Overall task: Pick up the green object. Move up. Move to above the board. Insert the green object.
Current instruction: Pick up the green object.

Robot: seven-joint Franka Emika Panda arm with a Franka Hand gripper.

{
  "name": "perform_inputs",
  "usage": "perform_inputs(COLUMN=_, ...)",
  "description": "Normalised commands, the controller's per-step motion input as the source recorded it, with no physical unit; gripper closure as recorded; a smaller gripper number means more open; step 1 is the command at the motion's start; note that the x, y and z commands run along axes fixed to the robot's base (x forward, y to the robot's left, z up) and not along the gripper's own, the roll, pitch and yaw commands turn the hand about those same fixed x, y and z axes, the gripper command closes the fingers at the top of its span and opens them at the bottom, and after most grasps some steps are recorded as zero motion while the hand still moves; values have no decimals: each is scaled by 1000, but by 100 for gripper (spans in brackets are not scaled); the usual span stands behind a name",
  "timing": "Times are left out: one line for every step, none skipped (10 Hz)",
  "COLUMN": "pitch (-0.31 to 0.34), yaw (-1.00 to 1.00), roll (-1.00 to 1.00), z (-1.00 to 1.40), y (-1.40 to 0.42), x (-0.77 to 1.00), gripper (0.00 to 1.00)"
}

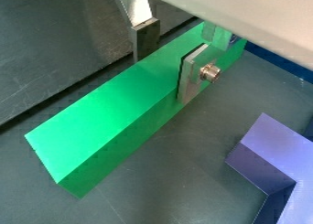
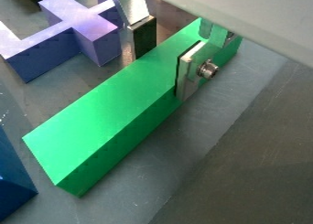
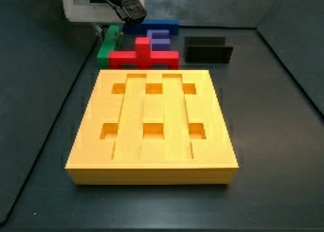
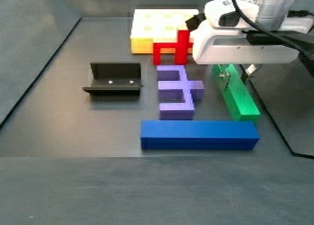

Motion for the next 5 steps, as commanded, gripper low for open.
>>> perform_inputs(pitch=0, yaw=0, roll=0, z=0, y=0, x=0, gripper=100)
perform_inputs(pitch=0, yaw=0, roll=0, z=0, y=0, x=0, gripper=100)
perform_inputs(pitch=0, yaw=0, roll=0, z=0, y=0, x=0, gripper=100)
perform_inputs(pitch=0, yaw=0, roll=0, z=0, y=0, x=0, gripper=100)
perform_inputs(pitch=0, yaw=0, roll=0, z=0, y=0, x=0, gripper=100)
